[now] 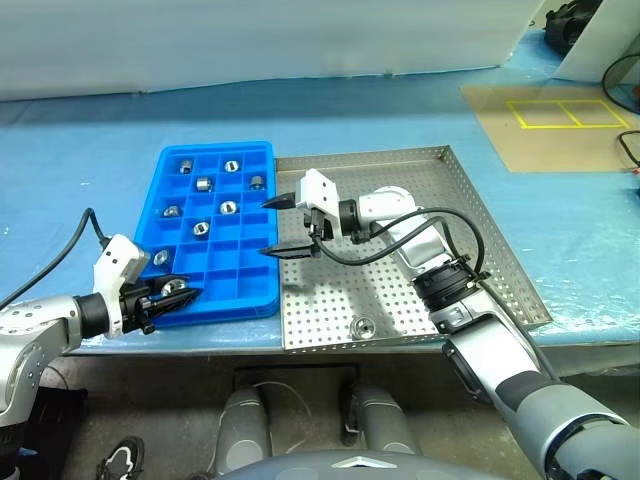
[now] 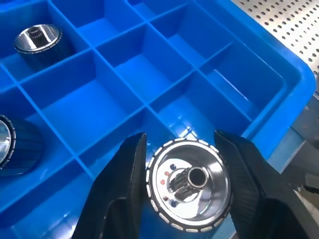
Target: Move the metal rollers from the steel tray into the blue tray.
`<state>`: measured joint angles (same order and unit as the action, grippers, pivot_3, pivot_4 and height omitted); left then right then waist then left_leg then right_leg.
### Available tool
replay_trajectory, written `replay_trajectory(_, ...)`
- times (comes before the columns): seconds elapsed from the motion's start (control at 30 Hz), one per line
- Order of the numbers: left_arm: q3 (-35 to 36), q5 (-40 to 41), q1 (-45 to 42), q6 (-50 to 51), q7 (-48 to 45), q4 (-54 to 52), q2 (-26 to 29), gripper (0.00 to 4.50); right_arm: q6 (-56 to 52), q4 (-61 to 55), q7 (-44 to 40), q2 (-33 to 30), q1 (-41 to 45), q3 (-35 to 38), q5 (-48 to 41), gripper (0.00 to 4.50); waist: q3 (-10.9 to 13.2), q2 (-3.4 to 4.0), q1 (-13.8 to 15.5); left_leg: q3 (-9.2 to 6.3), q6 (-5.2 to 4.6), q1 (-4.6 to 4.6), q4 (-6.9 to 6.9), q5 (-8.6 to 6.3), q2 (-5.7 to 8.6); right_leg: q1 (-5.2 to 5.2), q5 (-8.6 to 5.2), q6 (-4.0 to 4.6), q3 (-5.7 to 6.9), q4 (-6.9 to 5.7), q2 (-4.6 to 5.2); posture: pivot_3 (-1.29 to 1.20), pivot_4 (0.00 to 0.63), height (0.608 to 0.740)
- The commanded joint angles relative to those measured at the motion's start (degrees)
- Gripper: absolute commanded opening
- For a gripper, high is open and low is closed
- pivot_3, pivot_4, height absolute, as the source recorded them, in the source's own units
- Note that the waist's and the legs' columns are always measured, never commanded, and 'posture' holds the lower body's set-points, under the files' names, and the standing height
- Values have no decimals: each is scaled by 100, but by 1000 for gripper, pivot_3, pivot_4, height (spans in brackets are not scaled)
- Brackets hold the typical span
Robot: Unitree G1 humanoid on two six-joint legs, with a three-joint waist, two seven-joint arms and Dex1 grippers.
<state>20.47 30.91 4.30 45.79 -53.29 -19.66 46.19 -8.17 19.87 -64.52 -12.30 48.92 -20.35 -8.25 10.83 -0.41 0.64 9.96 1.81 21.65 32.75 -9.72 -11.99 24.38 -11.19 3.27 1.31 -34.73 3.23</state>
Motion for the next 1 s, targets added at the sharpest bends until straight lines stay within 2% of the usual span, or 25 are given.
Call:
replay_trajectory(0.03,-118,-145,2,-200,73,119,114,3177,-12,-273,52,-37,26,150,-35,4313,-1,-2,-13,0,0,-1,0,0,1,0,0,0,-2,0,0,-174,150,740)
replay_trajectory(0.1,-110,-78,-155,-156,187,178,71,3835,-23,-291,71,-65,12,153,-36,4313,-1,-2,-9,0,0,-1,0,0,1,-1,0,0,-2,0,0,-174,150,740)
replay_trajectory(0.27,-182,52,-217,-134,241,-35,96,3835,-185,-474,57,-211,-15,247,-136,4313,-2,-4,-5,1,1,0,0,0,1,0,0,0,-2,0,0,-178,150,740)
replay_trajectory(0.37,-196,349,-147,14,141,-505,123,3835,-550,-803,-230,-644,-40,449,-353,4313,-2,-4,4,1,0,2,0,0,1,0,0,0,-2,2,0,-179,150,740)
replay_trajectory(0.47,-306,626,-182,124,109,-919,107,3835,-905,-1206,-895,-1451,-218,492,-526,4313,-3,-6,50,0,-1,4,1,0,6,-3,0,0,-2,4,3,-183,150,740)
replay_trajectory(0.6,-814,870,-479,137,56,-1328,13,3835,-744,-2051,-2191,-3022,-1106,189,-429,4313,-5,-9,104,0,-4,1,2,-1,7,-13,-4,-6,-2,7,4,-206,150,740)
replay_trajectory(0.7,-1314,826,-831,43,-32,-1238,-58,3835,-415,-2440,-2536,-3632,-1650,73,-316,4313,-6,-7,50,3,-5,-11,2,-2,6,-17,-7,-10,-7,6,1,-237,150,740)
replay_trajectory(0.77,-1704,714,-1073,-35,-143,-1082,-95,3835,-129,-2478,-2466,-3699,-1809,3,-173,4313,-6,-6,-52,4,-3,-20,2,-1,5,-15,-14,-24,-10,-1,-2,-256,150,740)
replay_trajectory(0.87,-2243,460,-1370,-235,-339,-799,-129,3835,262,-2246,-2034,-3399,-1800,-174,186,4313,-8,-8,-219,4,1,-46,3,1,5,-17,-28,-49,-16,-10,-8,-281,150,740)
replay_trajectory(1.0,-2586,275,-1639,-404,-465,-552,-161,3835,1052,-1893,-1622,-3011,-1858,-361,680,4313,-18,-18,-306,-2,2,-49,11,2,4,-17,-27,-48,-16,-11,-15,-291,150,740)
